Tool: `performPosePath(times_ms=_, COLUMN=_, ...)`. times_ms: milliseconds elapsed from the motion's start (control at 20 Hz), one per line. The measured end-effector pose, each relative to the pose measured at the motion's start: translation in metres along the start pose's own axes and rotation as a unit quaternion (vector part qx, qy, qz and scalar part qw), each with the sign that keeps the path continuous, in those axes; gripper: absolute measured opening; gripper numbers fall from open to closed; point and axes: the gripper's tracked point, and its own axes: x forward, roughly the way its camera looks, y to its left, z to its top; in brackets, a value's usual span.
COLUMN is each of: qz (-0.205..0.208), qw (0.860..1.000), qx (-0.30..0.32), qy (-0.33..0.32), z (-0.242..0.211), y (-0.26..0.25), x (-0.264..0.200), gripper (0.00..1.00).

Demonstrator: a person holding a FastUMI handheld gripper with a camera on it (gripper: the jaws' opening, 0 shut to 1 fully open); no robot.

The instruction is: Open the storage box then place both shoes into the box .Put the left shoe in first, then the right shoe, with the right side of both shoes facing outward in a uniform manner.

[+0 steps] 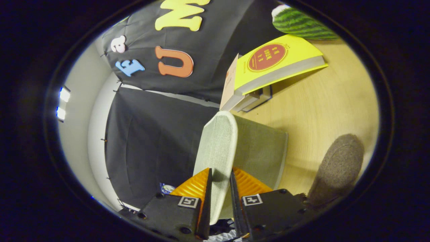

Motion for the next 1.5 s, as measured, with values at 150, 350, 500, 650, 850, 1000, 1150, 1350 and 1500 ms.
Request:
performPosePath(times_ms=150, qz=0.000, qw=1.000, qx=-0.006, qy=-0.007, z=0.001, y=0.014, x=-0.007, gripper=0.19)
performPosePath(times_ms=350, qz=-0.029, qw=0.999, qx=-0.025, qy=-0.016, z=0.007, y=0.035, x=-0.009, gripper=0.08)
performPosePath(times_ms=500, qz=-0.027, qw=0.999, qx=-0.037, qy=-0.025, z=0.008, y=0.070, x=-0.015, gripper=0.06)
performPosePath(times_ms=650, qz=-0.043, qw=0.998, qx=-0.048, qy=-0.027, z=0.005, y=0.103, x=-0.009, gripper=0.06)
performPosePath(times_ms=850, qz=-0.082, qw=0.994, qx=-0.070, qy=-0.031, z=-0.001, y=0.141, x=0.001, gripper=0.06)
performPosePath(times_ms=1000, qz=-0.099, qw=0.991, qx=-0.082, qy=-0.033, z=-0.006, y=0.168, x=0.019, gripper=0.06)
performPosePath(times_ms=1150, qz=-0.112, qw=0.987, qx=-0.113, qy=-0.032, z=-0.014, y=0.190, x=0.046, gripper=0.08)
performPosePath(times_ms=1350, qz=-0.109, qw=0.984, qx=-0.135, qy=-0.039, z=-0.026, y=0.228, x=0.087, gripper=0.11)
performPosePath(times_ms=1500, qz=-0.101, qw=0.982, qx=-0.155, qy=-0.038, z=-0.039, y=0.251, x=0.122, gripper=0.15)
